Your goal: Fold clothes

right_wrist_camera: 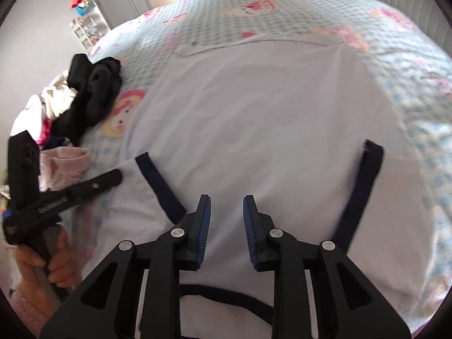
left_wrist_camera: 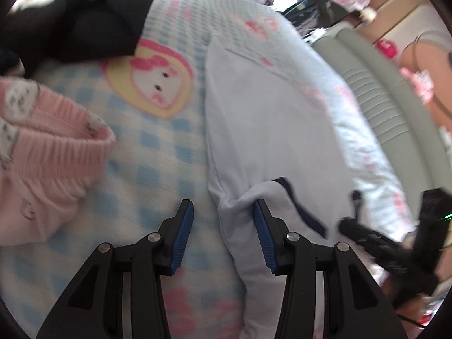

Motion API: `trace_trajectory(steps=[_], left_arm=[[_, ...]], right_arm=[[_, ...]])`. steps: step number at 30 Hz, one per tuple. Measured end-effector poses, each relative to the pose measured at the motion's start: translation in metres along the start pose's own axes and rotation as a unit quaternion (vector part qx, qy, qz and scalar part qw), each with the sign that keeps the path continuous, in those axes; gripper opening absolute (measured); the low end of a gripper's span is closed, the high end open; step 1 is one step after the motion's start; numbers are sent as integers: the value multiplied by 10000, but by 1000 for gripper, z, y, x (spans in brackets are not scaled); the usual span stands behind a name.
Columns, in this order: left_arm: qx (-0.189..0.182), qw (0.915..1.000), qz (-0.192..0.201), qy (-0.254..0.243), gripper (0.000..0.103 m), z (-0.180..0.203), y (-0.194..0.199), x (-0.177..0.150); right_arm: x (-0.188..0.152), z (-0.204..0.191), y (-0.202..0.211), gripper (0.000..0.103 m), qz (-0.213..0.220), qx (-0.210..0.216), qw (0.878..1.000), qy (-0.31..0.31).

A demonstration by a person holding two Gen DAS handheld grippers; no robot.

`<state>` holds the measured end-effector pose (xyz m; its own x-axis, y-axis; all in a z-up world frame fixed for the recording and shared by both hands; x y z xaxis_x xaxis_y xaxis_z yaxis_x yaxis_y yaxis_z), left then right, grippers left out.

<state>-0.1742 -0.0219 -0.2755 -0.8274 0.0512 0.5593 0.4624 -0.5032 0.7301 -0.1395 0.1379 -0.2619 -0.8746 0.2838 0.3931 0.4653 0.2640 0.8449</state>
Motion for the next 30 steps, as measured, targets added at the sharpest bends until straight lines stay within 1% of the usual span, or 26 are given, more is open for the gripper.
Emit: trace_trajectory(steps=[2, 3, 4, 5, 6, 7, 8, 9, 11, 12, 14, 16, 18, 21, 22, 25, 26, 27, 29, 30], left_arm=[[234, 9997, -1, -66, 44, 1, 1, 1], [137, 9999, 25, -71, 44, 5, 2, 0], [-46, 9999, 38, -101, 44, 11, 2, -1], [-242, 9996, 4, -153, 44, 18, 0, -3], [-286, 9994, -51, -205, 44, 21, -3, -5], [-203, 9993, -130, -284, 44, 22, -6, -8], [-105, 9992, -206, -325, 41, 21, -10, -10], [-55, 9992, -257, -306, 27, 19, -14, -12], [-111, 9997, -171, -140, 18, 19, -11, -10], [-59, 9999, -82, -134, 14, 19, -6, -8], [156, 9997, 0, -213, 13, 19, 4, -6], [309, 9992, -54, -233, 12, 17, 7, -7], [428, 9987, -146, -249, 12, 15, 9, -11], [739, 9962, -340, -319, 12, 7, 8, -15], [737, 9962, -361, -292, 12, 8, 7, -15], [404, 9990, -193, -82, 18, 9, 15, -9], [279, 9996, -37, 57, 30, 5, 22, -5], [175, 9996, 121, 191, 38, 1, 29, -1], [215, 9984, 353, 379, 38, -16, 39, 11], [209, 9981, 361, 455, 36, -22, 39, 16]], right_arm=[[-1, -6, -3, 25, -74, 80, 9999, 101], [-1, -11, -4, 25, -74, 143, 9997, 208], [-3, -20, -4, 25, -93, 297, 9991, 281], [-5, -28, -5, 29, -130, 452, 9983, 352], [-10, -36, -9, 38, -251, 610, 9970, 410], [-14, -44, -13, 42, -362, 723, 9956, 472], [-19, -44, -19, 42, -419, 613, 9957, 548], [-23, -45, -25, 42, -476, 504, 9956, 624], [-29, -46, -31, 42, -477, 333, 9954, 761], [-31, -46, -31, 42, -440, 273, 9953, 819], [-34, -46, -28, 42, -392, 226, 9951, 883], [-36, -43, -31, 42, -418, 213, 9948, 901], [-36, -40, -33, 42, -441, 173, 9951, 869], [-33, -35, -31, 42, -432, 113, 9959, 788], [-31, -33, -29, 42, -400, 95, 9963, 753], [-26, -27, -21, 42, -303, 42, 9974, 647], [-24, -25, -19, 42, -271, 25, 9978, 611], [-22, -23, -16, 42, -238, 7, 9981, 576], [-18, -18, -12, 42, -178, -34, 9986, 500], [-16, -14, -12, 42, -172, -86, 9988, 440]])
Point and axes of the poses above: each gripper's, at about its wrist camera, not at the fingertips, and y roughly against the way its jaws point, z to its right, x to its top, the point moved 10 cm from there along -y, roughly the way its jaws point, and after that the axes turned 15 degrees about -y, right-handed, at the moved point
